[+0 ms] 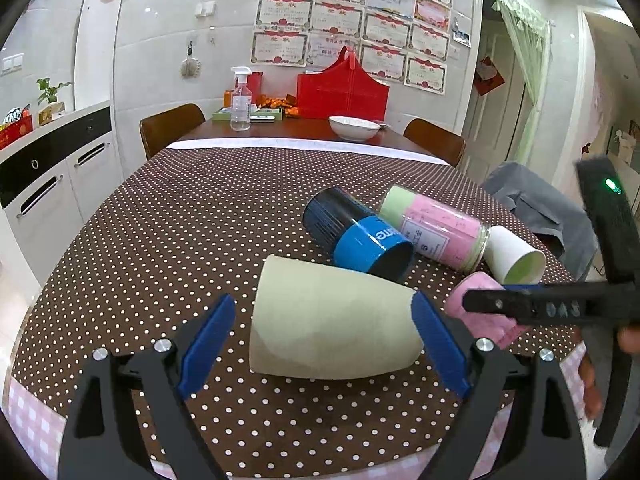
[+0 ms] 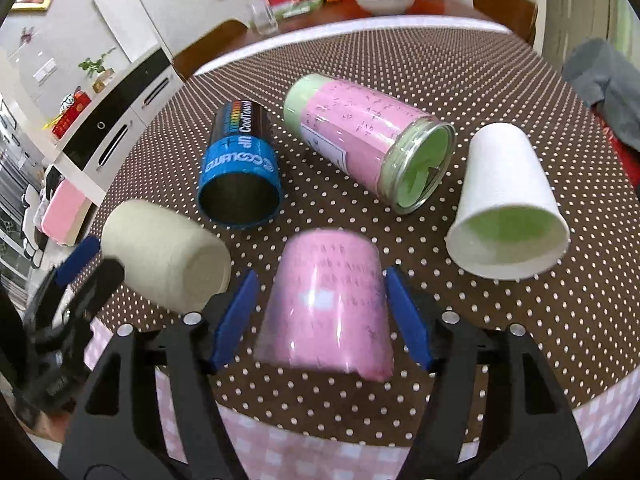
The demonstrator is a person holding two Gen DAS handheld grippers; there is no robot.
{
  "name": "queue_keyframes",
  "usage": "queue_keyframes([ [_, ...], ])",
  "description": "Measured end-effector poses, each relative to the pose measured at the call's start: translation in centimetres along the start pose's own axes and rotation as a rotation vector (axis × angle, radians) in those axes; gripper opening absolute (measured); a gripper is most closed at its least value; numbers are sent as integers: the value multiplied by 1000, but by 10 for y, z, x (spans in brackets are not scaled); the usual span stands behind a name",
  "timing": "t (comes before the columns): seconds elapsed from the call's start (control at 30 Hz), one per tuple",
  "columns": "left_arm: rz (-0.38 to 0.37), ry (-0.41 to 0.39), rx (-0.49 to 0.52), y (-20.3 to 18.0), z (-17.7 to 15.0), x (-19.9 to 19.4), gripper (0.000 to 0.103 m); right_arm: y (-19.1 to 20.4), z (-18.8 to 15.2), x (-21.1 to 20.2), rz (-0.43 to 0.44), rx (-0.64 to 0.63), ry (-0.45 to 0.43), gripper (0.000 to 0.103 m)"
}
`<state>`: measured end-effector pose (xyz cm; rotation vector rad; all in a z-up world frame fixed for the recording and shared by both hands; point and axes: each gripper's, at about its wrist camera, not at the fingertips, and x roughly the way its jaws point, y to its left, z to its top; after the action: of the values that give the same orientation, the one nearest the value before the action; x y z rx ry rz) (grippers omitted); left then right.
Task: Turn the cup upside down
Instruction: 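Rotate the pink cup with the right tool so its opening faces down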
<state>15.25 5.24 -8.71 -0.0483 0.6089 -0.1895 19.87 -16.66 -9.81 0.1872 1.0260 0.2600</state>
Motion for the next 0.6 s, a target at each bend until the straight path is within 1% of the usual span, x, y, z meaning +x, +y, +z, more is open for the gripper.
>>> queue_keyframes([
  [0.13, 1, -1, -3, 4, 4, 3, 88, 1, 16, 17, -12, -7, 81, 69],
  [0.23, -7, -2, -14, 8, 5, 5, 88, 4, 17, 30, -21, -35, 144, 68],
  [0.27, -9, -2, -15, 9, 5, 6, 88, 5, 16, 32, -22, -42, 153, 60],
  [0.3, -9, -1, -15, 9, 5, 7, 88, 5, 15, 33, -16, -47, 157, 59],
  [0.37, -13, -1, -18, 10, 5, 9, 88, 6, 15, 32, -13, -58, 145, 59],
  [0.47, -12, 5, -19, 8, 4, 11, 88, 9, 13, 24, -17, -91, 97, 58],
  [0.53, -8, 8, -22, 8, 3, 12, 88, 13, 11, 16, -5, -119, 43, 58],
  [0.6, -3, 11, -26, 8, 2, 11, 88, 16, 7, 4, -17, -135, -37, 58],
])
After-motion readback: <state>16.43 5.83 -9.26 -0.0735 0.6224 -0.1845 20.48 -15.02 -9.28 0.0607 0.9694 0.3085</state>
